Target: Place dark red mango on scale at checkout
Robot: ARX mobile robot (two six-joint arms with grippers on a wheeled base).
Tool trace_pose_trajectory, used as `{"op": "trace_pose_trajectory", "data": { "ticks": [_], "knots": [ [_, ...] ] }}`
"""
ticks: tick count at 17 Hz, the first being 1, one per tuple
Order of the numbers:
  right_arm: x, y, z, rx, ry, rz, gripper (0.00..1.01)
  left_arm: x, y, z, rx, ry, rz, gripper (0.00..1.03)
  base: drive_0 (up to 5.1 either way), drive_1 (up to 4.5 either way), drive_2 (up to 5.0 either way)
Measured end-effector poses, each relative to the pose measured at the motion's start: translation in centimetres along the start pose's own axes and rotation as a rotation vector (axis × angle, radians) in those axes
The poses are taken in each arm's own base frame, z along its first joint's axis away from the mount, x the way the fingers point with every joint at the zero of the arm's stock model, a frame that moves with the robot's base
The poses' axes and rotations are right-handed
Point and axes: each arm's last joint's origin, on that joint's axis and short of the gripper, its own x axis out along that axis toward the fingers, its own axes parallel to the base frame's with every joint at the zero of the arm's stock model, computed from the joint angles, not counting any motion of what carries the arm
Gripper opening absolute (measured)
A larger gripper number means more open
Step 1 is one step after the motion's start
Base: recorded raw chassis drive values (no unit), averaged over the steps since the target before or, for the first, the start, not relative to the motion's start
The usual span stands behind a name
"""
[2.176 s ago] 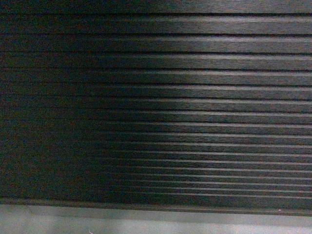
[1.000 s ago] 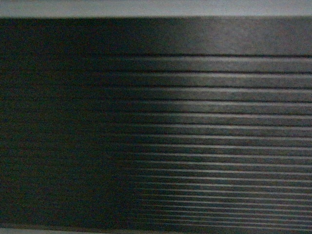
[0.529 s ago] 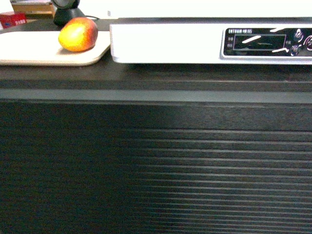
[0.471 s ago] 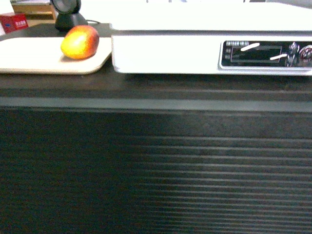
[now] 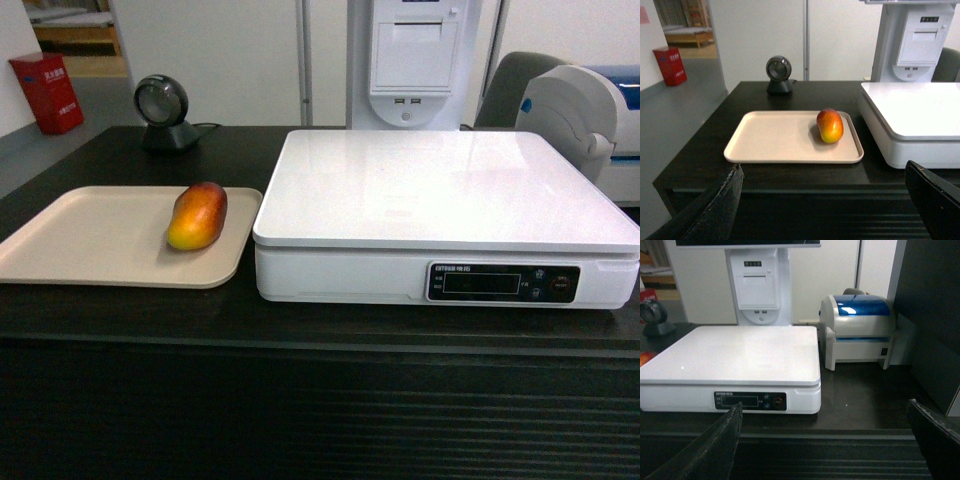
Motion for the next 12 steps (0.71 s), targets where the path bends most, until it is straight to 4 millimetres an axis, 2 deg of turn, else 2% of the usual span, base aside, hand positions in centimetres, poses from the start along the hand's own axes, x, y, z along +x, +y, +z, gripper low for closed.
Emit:
{"op": "trace_pose_trajectory", "data": {
  "ticks": [12],
  "knots": [
    [0.0,0.0,0.0,0.0,0.0,-0.002,0.98,0.0,0.0,-0.04,0.0,0.004,0.001,0.98,0.0,0.0,0.0]
  ]
}}
